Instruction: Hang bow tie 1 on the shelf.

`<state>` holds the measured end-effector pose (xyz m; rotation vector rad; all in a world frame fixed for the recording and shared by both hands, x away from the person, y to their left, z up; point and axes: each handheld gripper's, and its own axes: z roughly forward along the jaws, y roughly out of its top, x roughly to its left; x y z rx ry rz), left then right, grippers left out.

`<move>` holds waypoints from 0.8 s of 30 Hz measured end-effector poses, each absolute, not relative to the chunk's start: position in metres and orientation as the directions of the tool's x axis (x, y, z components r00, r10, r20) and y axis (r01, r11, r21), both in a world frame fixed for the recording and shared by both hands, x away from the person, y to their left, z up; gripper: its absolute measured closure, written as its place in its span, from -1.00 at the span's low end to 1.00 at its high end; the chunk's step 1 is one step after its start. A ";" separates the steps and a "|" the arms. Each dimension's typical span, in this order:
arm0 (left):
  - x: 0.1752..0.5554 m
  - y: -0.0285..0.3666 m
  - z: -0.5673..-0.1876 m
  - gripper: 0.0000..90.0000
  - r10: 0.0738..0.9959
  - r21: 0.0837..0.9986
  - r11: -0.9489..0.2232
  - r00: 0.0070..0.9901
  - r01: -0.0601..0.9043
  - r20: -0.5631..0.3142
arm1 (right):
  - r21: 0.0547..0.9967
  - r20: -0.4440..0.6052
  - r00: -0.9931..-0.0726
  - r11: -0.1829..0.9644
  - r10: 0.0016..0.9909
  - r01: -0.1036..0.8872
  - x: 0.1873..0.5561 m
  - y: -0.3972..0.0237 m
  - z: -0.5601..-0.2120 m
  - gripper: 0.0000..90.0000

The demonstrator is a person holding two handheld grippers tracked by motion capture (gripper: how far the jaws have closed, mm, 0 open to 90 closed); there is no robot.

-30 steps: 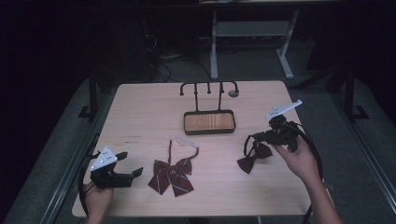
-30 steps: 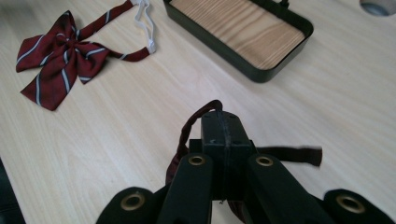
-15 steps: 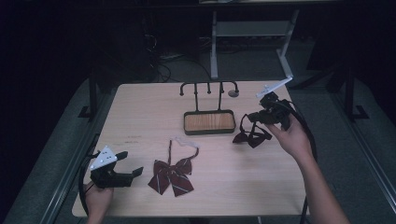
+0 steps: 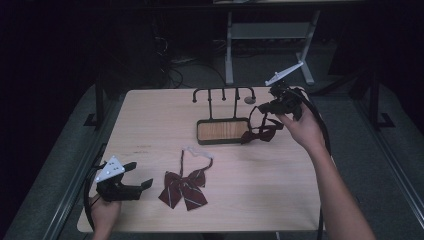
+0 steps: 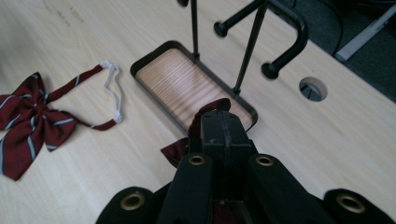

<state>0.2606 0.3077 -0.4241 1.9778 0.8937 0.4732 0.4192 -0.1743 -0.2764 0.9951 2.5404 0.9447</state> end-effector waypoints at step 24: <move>0.257 0.312 -0.420 -0.72 0.745 0.858 -0.332 0.666 0.393 -0.017 | 0.629 -0.061 -0.664 0.545 0.745 0.554 0.480 -0.157 -0.266 1.00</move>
